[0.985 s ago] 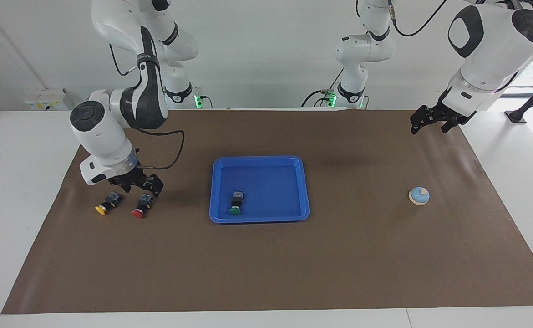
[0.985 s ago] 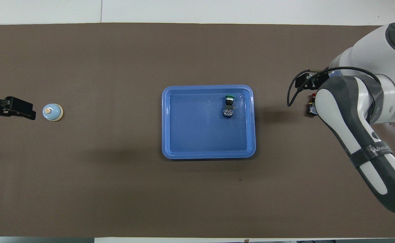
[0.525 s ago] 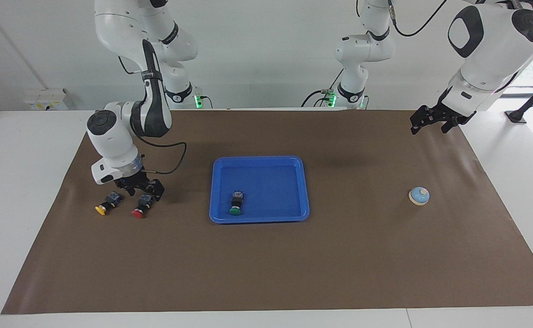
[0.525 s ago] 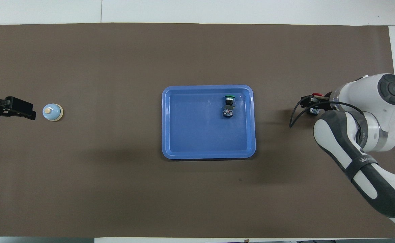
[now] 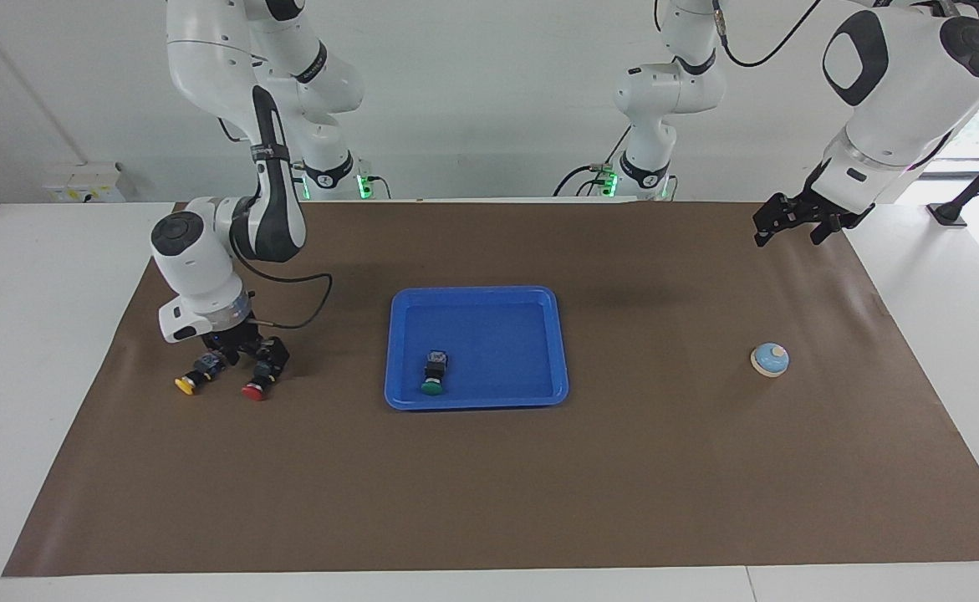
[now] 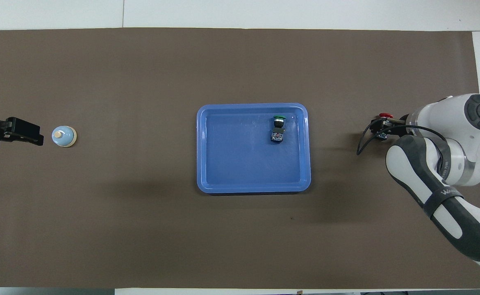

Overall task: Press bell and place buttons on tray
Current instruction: 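Grasp the red-capped button with the right gripper, then place the red button in the tray beside the green one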

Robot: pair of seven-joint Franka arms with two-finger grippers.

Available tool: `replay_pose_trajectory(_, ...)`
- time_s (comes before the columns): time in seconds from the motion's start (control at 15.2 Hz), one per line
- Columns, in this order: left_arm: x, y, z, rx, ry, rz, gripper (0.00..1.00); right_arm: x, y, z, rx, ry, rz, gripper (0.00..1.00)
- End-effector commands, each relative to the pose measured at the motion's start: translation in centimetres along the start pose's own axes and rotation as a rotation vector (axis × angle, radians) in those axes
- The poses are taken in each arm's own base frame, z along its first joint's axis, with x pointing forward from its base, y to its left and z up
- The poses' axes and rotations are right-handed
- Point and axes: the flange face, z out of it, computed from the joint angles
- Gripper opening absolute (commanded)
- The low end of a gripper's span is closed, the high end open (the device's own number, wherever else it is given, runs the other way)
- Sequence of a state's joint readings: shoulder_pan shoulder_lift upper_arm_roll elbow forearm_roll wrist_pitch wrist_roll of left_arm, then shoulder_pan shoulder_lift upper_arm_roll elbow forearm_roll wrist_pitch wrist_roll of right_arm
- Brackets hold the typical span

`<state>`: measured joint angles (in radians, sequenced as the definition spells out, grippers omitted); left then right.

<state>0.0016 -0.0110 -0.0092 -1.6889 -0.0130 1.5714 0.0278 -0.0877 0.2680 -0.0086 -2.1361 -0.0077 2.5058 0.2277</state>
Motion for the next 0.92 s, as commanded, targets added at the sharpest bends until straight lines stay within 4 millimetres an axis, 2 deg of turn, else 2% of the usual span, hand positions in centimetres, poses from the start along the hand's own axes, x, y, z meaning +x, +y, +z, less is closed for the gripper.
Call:
replay_pose_trajectory(0.0,-0.3,0.0,-0.4,-0.006,-0.005,-0.011,1.0,0.2,0.7,0.8,0.011,0.014,0.028,0.49)
replay_pose_trajectory(0.13,-0.3,0.0,-0.4,-0.006,-0.005,-0.011,1.0,0.4,0.5,0.7,0.012,0.014,0.03,0.0)
replay_pose_trajectory(0.39,-0.3,0.0,-0.4,-0.006,-0.005,-0.011,1.0,0.8,-0.1,0.0,0.012,0.004,0.034,0.0)
replay_pose_trajectory(0.46,-0.3,0.0,-0.4,-0.006,-0.005,-0.011,1.0,1.3,-0.3,-0.6,0.009,-0.01,0.031,0.0)
replay_pose_trajectory(0.59,-0.3,0.0,-0.4,-0.006,-0.005,-0.011,1.0,2.7,-1.6,-3.2,0.006,-0.036,0.019,0.0)
replay_pose_trajectory(0.72,-0.3,0.0,-0.4,-0.006,-0.005,-0.011,1.0,3.6,-4.5,-5.9,0.009,-0.057,-0.013,0.0)
replay_pose_trajectory(0.85,-0.3,0.0,-0.4,-0.006,-0.005,-0.011,1.0,3.5,-9.1,-8.7,0.012,-0.063,-0.018,0.0)
